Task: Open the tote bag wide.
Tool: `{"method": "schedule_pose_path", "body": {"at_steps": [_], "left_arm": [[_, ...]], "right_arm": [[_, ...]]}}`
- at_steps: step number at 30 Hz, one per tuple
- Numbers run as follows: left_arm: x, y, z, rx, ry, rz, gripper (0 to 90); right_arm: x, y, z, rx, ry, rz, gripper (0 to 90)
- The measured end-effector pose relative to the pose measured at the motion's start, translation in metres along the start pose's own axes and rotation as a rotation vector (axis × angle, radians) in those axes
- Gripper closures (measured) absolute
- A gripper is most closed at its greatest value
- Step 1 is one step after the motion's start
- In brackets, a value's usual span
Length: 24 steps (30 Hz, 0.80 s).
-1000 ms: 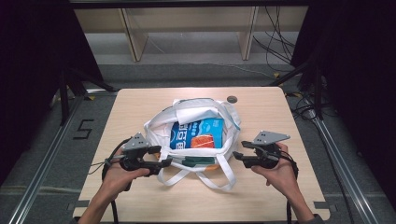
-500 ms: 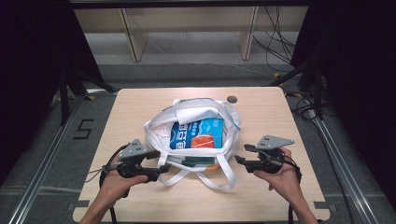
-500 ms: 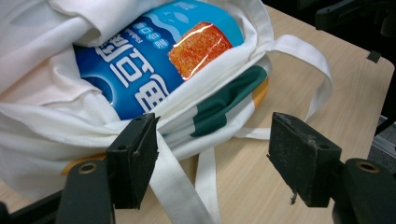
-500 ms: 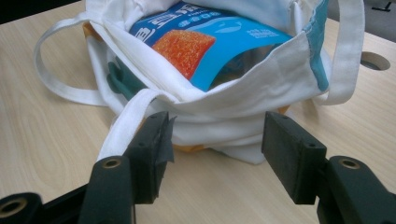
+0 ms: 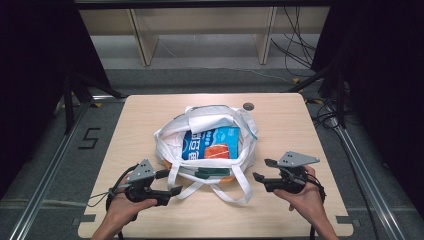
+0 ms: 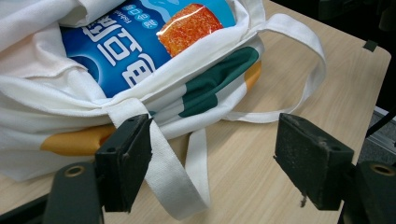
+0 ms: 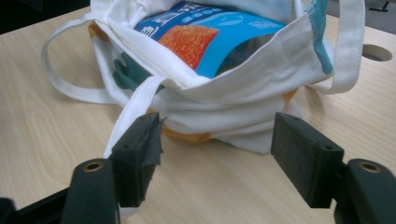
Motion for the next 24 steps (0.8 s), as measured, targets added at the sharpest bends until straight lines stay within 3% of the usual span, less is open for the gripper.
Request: {"method": "schedule_pose_path", "body": {"at_steps": [2, 4, 5, 7, 8, 9, 10, 11, 12, 13, 17, 18, 20, 21, 22, 23, 24], "left_arm": [[-0.002, 0.002, 0.001, 0.001, -0.007, -0.006, 25.9], [-0.004, 0.001, 0.002, -0.003, 0.002, 0.012, 24.9], [-0.005, 0.002, 0.002, 0.002, 0.0, 0.004, 24.6], [-0.008, 0.002, 0.003, -0.004, -0.014, 0.002, 24.4], [-0.009, 0.001, 0.005, -0.004, 0.004, 0.006, 24.3], [-0.011, 0.002, 0.005, -0.007, 0.001, 0.005, 24.1], [-0.012, 0.002, 0.005, -0.011, -0.003, 0.004, 23.7], [-0.013, 0.001, 0.006, -0.014, -0.009, 0.003, 23.3], [-0.015, 0.001, 0.007, -0.008, 0.012, 0.007, 23.0], [-0.017, 0.002, 0.007, -0.011, 0.001, 0.002, 22.7], [-0.021, 0.002, 0.008, -0.023, -0.008, 0.003, 21.0], [-0.023, 0.001, 0.009, -0.031, 0.014, 0.003, 20.8], [-0.025, 0.001, 0.008, -0.027, -0.004, 0.007, 20.6], [-0.026, 0.001, 0.008, -0.023, -0.003, 0.003, 20.4], [-0.027, 0.0, 0.009, -0.027, 0.025, 0.013, 20.3], [-0.029, 0.0, 0.009, -0.026, 0.015, 0.01, 19.9], [-0.031, 0.0, 0.008, -0.026, 0.012, 0.006, 19.5]], "right_arm": [[-0.002, 0.0, 0.001, -0.005, 0.024, 0.015, 34.0], [-0.005, 0.001, -0.002, -0.006, 0.004, 0.013, 33.9], [-0.005, 0.001, 0.0, -0.014, 0.027, 0.031, 33.9], [-0.008, 0.002, -0.002, -0.006, 0.012, 0.018, 34.0], [-0.009, 0.002, -0.001, -0.006, 0.038, 0.019, 34.0], [-0.012, 0.003, -0.005, -0.005, -0.005, 0.011, 34.0], [-0.012, 0.002, -0.002, -0.004, 0.028, 0.025, 34.1], [-0.014, 0.003, -0.005, 0.013, 0.01, 0.015, 34.1], [-0.015, 0.003, -0.003, -0.007, 0.03, 0.021, 34.1], [-0.017, 0.003, -0.005, -0.005, 0.012, 0.016, 34.1], [-0.024, 0.005, -0.004, -0.005, 0.019, 0.012, 34.0], [-0.025, 0.006, -0.005, -0.011, 0.012, 0.019, 34.0], [-0.028, 0.008, -0.006, -0.011, 0.001, 0.009, 33.8], [-0.028, 0.007, -0.004, -0.009, 0.029, 0.016, 33.7], [-0.03, 0.008, -0.006, 0.0, 0.023, 0.011, 33.6], [-0.03, 0.009, -0.004, -0.02, 0.02, 0.025, 32.6], [-0.032, 0.01, -0.006, -0.009, 0.014, 0.014, 31.8]]}}
Point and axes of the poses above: each handheld gripper's, and its own axes: y roughly backward along the jaws, x roughly out of its top, z roughly to its right, the point moved 8 cm from there along -y, roughly forward along the jaws, and after that the axes turned 1 degree about z, right-handed, at the moved point
